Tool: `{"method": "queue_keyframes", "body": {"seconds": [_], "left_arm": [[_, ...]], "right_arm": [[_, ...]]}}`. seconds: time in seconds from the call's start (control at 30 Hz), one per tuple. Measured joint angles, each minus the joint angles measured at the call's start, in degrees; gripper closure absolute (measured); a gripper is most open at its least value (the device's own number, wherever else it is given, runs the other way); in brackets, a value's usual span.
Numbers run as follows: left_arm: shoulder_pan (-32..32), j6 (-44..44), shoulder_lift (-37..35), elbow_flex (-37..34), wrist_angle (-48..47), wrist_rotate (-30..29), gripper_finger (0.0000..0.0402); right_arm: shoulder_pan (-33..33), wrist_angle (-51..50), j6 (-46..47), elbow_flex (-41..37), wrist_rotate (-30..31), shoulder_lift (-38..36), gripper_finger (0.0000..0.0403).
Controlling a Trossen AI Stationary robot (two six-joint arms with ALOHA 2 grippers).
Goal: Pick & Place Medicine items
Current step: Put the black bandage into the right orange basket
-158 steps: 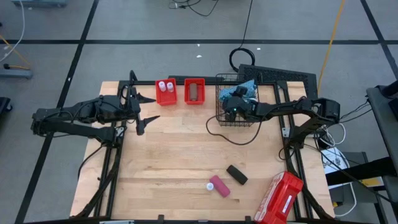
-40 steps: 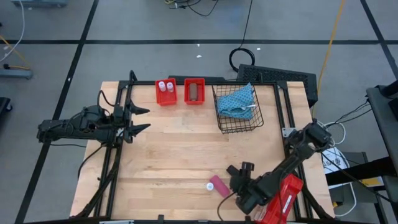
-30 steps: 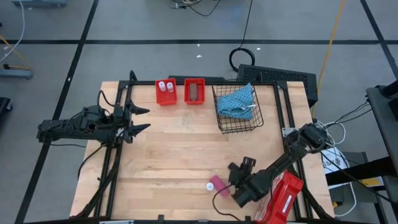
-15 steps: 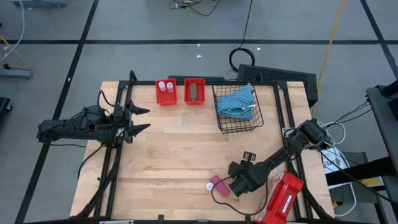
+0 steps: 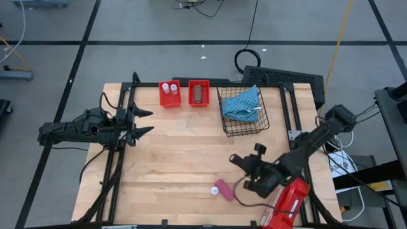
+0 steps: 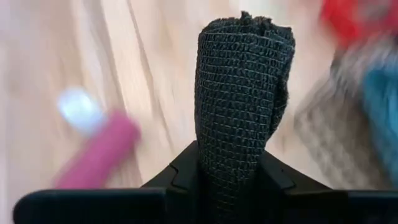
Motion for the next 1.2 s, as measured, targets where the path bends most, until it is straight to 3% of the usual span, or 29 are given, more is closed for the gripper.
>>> {"method": "queue_keyframes", "body": {"seconds": [0.1, 0.2, 0.33, 0.47, 0.63, 0.83, 1.03, 1.13, 1.2], "left_arm": [[0.00, 0.36, 0.02, 0.00, 0.53, -0.17, 0.0096], [0.00, 1.57, 0.43, 0.06, 2.72, -1.41, 0.0096], [0.00, 2.96, 0.68, 0.09, 3.02, -1.44, 0.0096], [-0.04, 2.67, 0.82, 0.09, 3.24, -1.44, 0.0096], [-0.04, -1.28, 0.85, 0.09, 3.62, -1.52, 0.0096], [-0.03, -4.87, 3.72, 0.08, 5.41, -4.08, 0.0096], [0.01, -4.67, 14.26, 0.00, 11.82, -12.71, 0.0096], [0.00, -4.93, 20.95, -0.01, 18.30, -11.81, 0.0096], [0.00, -3.75, 25.50, -0.02, 23.83, -8.07, 0.0096]], "right_arm": [[0.68, 10.76, -10.18, -2.64, 7.29, -2.93, 0.0332], [-0.65, 28.84, -24.78, -7.87, 8.45, -4.66, 0.0334], [-5.08, 53.62, -43.52, -14.71, 1.09, -5.66, 0.0331], [-11.86, 69.63, -52.47, -18.57, -7.85, -5.91, 0.0333], [-22.59, 75.31, -51.96, -19.48, -16.06, -5.31, 0.0336], [-32.31, 76.74, -48.25, -19.46, -20.86, -3.85, 0.0335], [-37.53, 81.80, -48.60, -19.42, -23.94, -0.21, 0.0338], [-39.08, 83.62, -48.98, -19.49, -24.31, 1.68, 0.0337], [-40.08, 84.59, -50.05, -19.50, -24.31, 2.54, 0.0337]]}}
